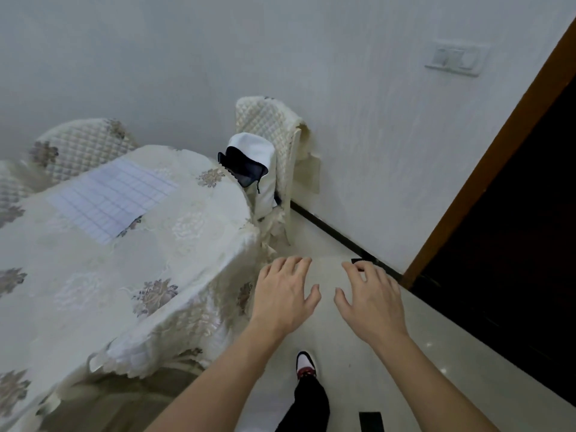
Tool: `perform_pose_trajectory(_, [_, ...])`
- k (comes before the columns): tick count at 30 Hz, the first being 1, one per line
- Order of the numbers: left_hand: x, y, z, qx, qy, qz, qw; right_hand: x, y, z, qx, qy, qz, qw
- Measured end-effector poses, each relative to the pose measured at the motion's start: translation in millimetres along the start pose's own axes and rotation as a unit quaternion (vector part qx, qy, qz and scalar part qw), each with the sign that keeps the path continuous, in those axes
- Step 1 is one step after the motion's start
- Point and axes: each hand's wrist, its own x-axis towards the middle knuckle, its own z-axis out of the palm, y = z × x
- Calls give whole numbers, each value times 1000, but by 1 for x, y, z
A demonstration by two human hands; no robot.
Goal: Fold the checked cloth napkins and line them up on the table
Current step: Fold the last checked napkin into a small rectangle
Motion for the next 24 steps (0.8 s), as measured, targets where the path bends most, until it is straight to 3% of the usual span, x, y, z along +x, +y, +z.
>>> perform_pose_trajectory(13, [220,-92,50,-23,19,-92,995,272,-10,40,-26,-14,-83,996])
perform_pose_trajectory(24, [310,-198,71,-6,38,-215,976,425,-76,104,14,-63,-203,977])
